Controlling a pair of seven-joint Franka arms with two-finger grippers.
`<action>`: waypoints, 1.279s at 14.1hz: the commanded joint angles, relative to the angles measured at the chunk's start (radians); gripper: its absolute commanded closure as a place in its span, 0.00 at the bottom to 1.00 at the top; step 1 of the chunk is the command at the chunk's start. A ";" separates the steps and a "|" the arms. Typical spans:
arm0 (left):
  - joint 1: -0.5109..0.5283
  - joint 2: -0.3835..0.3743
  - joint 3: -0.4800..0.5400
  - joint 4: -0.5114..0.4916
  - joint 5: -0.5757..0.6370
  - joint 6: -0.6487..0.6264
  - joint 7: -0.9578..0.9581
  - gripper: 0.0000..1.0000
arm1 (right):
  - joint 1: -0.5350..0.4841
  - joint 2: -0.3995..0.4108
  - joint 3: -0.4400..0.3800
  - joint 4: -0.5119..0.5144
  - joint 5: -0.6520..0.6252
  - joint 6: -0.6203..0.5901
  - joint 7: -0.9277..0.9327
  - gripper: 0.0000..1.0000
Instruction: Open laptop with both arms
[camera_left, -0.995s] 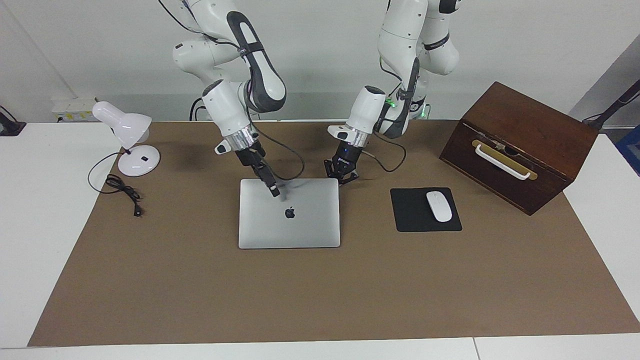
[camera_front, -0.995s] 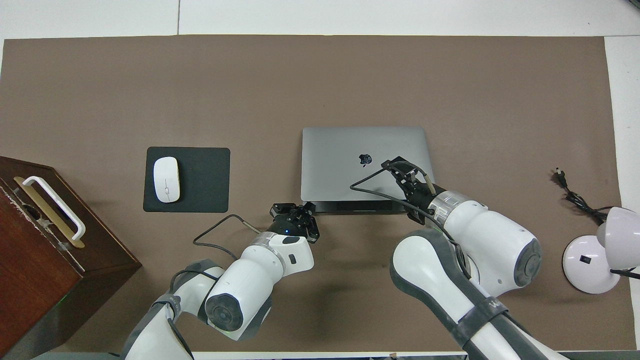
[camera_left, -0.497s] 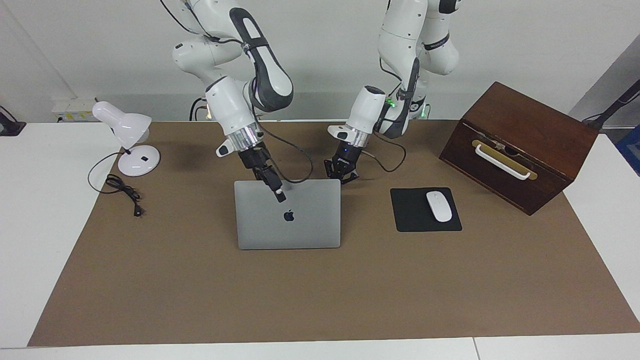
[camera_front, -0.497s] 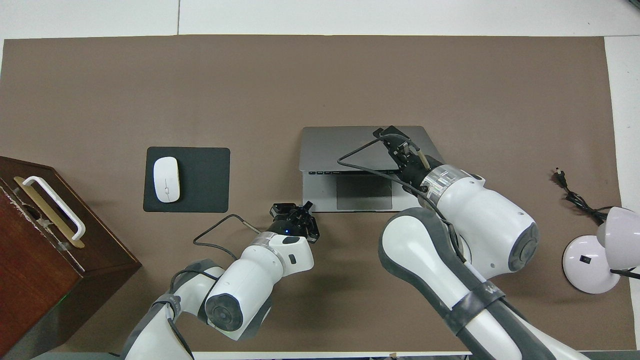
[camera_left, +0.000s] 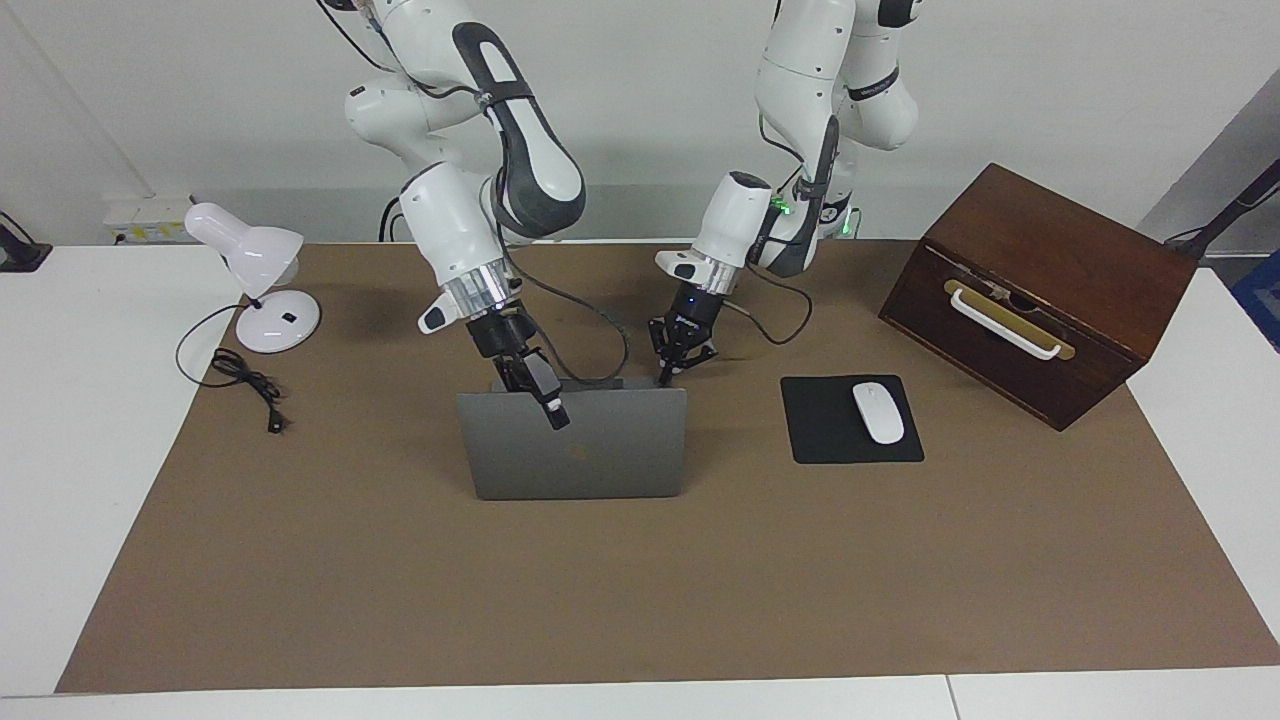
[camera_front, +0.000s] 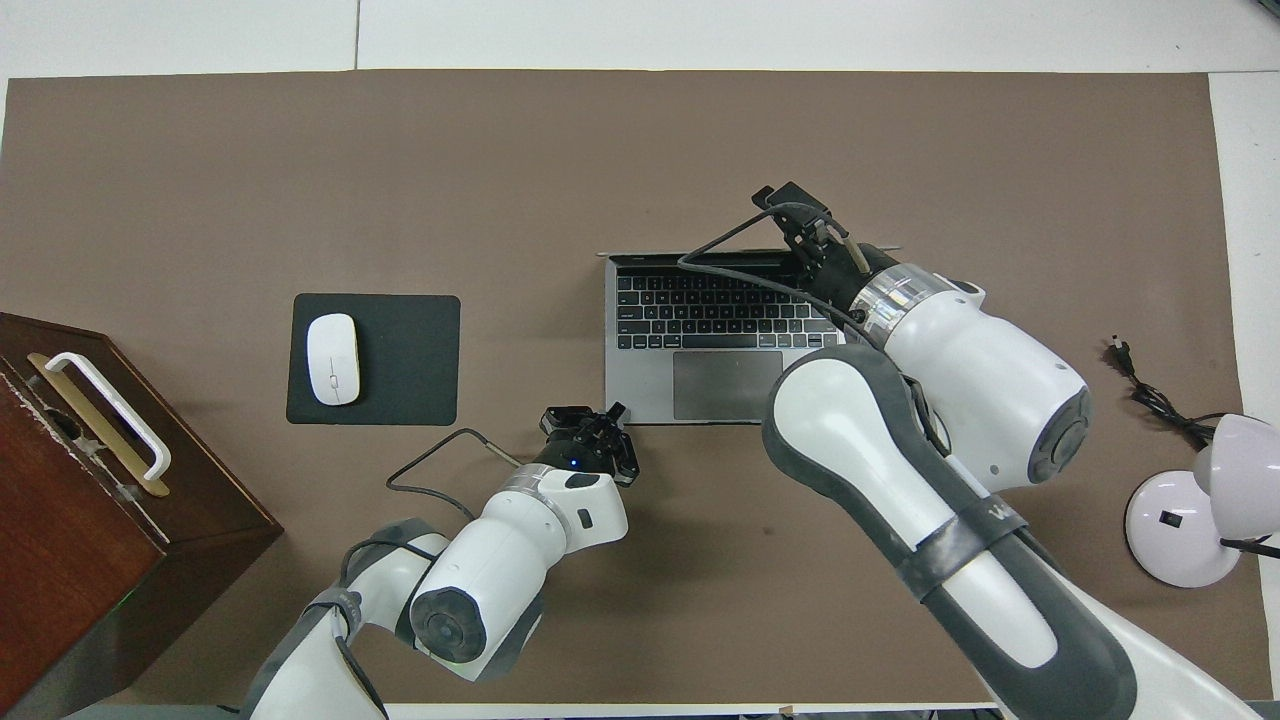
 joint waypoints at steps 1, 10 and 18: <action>-0.024 0.049 0.018 0.019 0.011 0.015 0.005 1.00 | -0.038 0.043 0.008 0.093 0.015 -0.012 -0.044 0.00; -0.024 0.049 0.016 0.019 0.011 0.015 0.005 1.00 | -0.078 0.068 0.007 0.136 -0.014 -0.063 -0.042 0.00; -0.024 0.047 0.016 0.019 0.012 0.015 0.005 1.00 | -0.024 0.057 0.010 0.247 -0.019 -0.061 0.036 0.00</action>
